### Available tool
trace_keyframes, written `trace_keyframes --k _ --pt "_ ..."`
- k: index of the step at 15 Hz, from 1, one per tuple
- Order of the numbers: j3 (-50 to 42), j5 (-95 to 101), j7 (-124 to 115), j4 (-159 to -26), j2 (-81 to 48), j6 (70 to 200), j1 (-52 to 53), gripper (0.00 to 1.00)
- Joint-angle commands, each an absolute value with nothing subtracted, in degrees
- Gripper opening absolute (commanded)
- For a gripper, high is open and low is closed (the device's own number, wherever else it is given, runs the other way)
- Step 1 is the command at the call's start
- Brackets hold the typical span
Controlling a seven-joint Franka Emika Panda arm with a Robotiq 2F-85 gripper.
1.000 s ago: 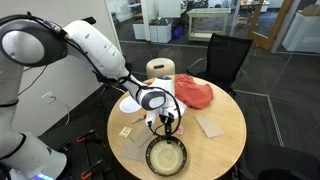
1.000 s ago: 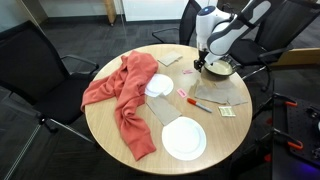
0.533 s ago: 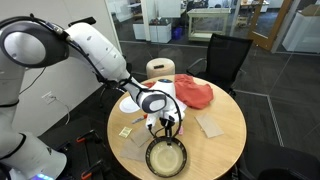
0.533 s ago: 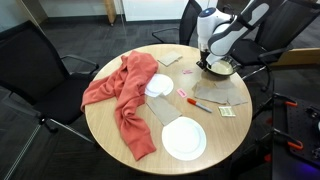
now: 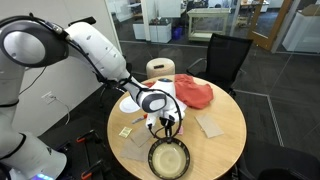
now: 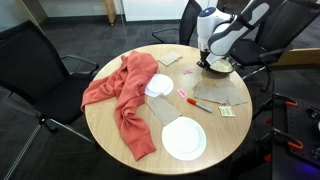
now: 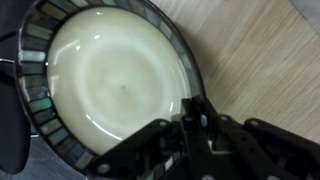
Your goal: Move the bowl backwards then put the marker inside it.
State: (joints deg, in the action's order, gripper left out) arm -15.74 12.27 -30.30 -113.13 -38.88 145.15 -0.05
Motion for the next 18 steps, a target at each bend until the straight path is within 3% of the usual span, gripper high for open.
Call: trace_keyframes --k 1,18 --pt "-14.62 10.36 -26.56 -113.96 -36.75 145.36 0.45 0.03" --pt "-6.09 6.17 -22.11 -109.13 -36.17 146.25 4.4 0.03"
